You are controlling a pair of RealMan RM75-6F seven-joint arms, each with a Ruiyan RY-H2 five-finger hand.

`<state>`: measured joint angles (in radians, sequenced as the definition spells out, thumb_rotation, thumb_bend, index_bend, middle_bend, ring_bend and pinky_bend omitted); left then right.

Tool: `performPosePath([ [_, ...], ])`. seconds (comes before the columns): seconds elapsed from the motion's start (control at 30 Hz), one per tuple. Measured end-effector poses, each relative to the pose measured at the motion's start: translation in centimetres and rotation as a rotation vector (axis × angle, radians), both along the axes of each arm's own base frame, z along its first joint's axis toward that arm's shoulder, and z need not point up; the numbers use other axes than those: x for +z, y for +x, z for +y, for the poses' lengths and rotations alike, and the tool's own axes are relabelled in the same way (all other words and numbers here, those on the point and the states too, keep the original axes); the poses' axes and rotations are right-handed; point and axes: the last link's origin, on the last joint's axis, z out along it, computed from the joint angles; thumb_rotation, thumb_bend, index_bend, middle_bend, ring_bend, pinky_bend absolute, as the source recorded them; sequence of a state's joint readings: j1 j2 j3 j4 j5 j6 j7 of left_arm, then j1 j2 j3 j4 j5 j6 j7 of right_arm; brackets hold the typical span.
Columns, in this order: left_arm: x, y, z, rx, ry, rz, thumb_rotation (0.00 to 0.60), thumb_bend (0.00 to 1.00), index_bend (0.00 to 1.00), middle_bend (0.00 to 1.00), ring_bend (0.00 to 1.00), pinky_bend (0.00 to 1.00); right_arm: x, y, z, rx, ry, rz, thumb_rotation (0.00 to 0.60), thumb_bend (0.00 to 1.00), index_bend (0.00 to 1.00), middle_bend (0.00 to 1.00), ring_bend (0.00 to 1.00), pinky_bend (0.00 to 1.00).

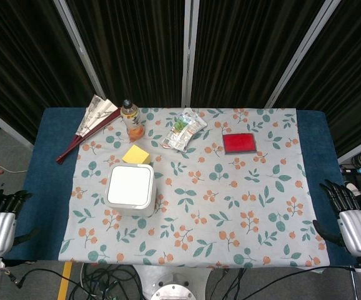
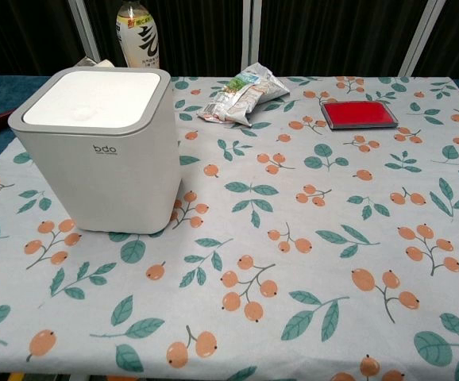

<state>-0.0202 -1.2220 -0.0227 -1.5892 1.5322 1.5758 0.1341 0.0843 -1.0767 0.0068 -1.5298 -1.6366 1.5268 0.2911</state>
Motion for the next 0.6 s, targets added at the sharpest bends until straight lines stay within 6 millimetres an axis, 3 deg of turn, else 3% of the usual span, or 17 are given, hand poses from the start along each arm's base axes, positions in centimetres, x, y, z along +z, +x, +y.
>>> performPosePath([
  [0.33, 0.2, 0.5, 0.5, -0.032, -0.01, -0.016, 0.6, 0.03, 0.21, 0.17, 0.19, 0.08, -0.4, -0.2, -0.1, -0.016, 0.022, -0.002, 0.6, 0.26, 0.0, 0.0, 0.0, 0.0],
  [0.6, -0.4, 3.4, 2.5, -0.269, -0.078, -0.084, 0.6, 0.03, 0.21, 0.17, 0.19, 0.08, -1.0, -0.5, -0.7, -0.057, 0.068, 0.023, 0.6, 0.26, 0.0, 0.0, 0.0, 0.0],
])
